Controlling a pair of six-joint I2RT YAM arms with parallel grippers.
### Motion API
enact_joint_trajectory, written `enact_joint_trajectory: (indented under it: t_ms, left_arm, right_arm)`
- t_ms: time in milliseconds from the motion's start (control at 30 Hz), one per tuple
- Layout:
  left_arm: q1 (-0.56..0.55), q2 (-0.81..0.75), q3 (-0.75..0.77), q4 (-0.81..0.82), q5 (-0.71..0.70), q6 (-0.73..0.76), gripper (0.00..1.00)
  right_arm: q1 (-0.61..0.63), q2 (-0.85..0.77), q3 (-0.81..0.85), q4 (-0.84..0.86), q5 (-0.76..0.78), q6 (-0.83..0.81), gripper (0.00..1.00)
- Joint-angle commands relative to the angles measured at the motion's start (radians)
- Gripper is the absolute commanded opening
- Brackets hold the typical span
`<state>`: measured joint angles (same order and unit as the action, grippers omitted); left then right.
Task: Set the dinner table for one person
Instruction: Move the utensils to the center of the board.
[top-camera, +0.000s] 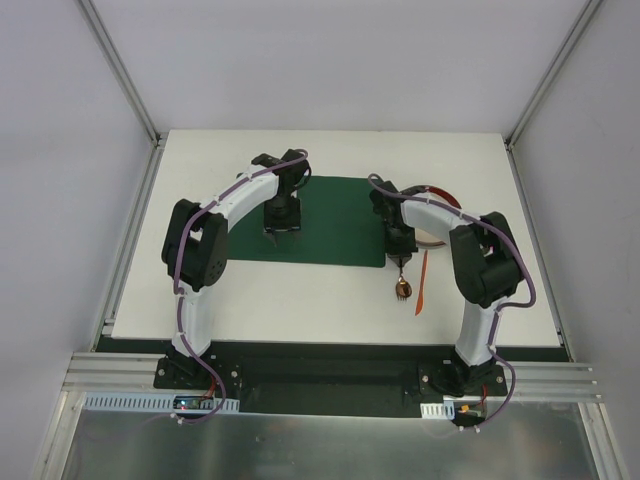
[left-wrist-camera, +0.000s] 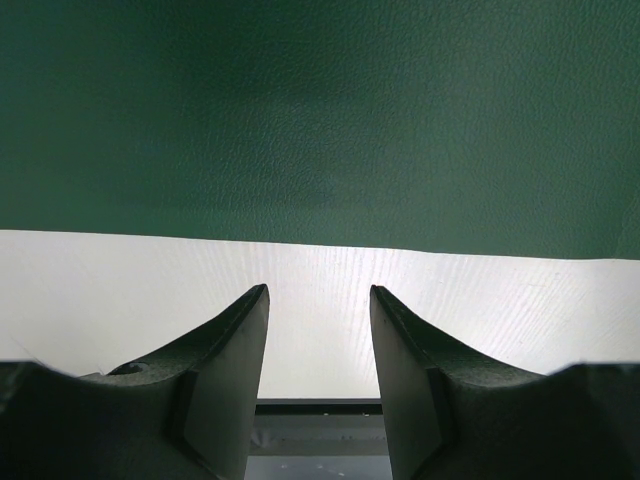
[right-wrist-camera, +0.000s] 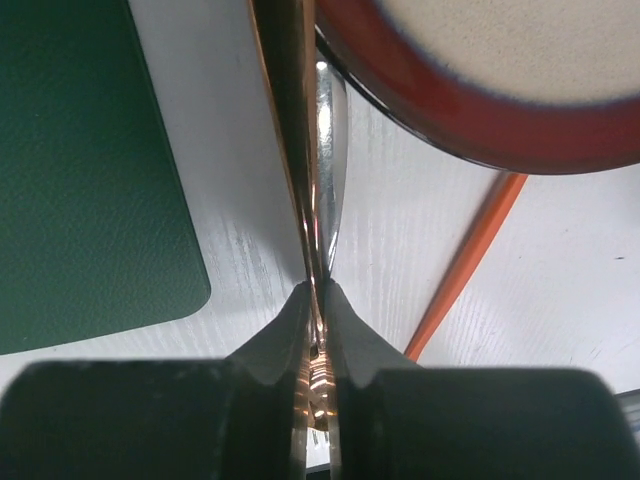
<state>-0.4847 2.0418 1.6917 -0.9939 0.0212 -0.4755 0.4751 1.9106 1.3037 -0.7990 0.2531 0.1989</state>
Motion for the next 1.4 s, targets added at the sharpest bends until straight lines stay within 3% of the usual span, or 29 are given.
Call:
enact_joint_trajectory:
  t_ms: [0,100,233,500,833,1000,1300,1367]
  left_arm:
    - [-0.006,-0.055,-0.009,-0.038,-0.017,0.002,0.45]
    - [-0.006,-0.055,-0.007,-0.037,-0.017,0.002,0.45]
    - [-0.006,-0.055,-0.007,-0.038,-0.017,0.000,0.45]
    - [-0.006,-0.051,-0.004,-0.038,-0.018,0.000,0.45]
    - [-0.006,-0.060,-0.017,-0.038,-0.041,0.006,0.45]
    - [-0.006,-0.048,-0.009,-0.037,-0.037,0.006,0.45]
    - [-0.006,-0.035,0.002,-0.037,-0.033,0.008,0.45]
    - [-0.006,-0.032,0.003,-0.038,-0.033,0.009,0.44]
  right_arm:
    - [0.000,0.034,0.002,-0.037,0.029,0.042,0.13]
    - [0.002,0.027,0.005,-0.045,0.038,0.043,0.29]
    - [0.008,-0.013,0.015,-0.060,0.051,0.045,0.40]
    - [0.010,-0.116,0.106,-0.144,0.132,0.050,0.45]
    - [-0.038,-0.016,0.289,-0.216,0.196,0.005,0.44]
    - [-0.012,0.018,0.284,-0.193,0.144,0.005,0.40]
    - [0.029,0.028,0.243,-0.164,0.103,0.028,0.01]
    - [0.037,0.031,0.230,-0.157,0.103,0.039,0.01]
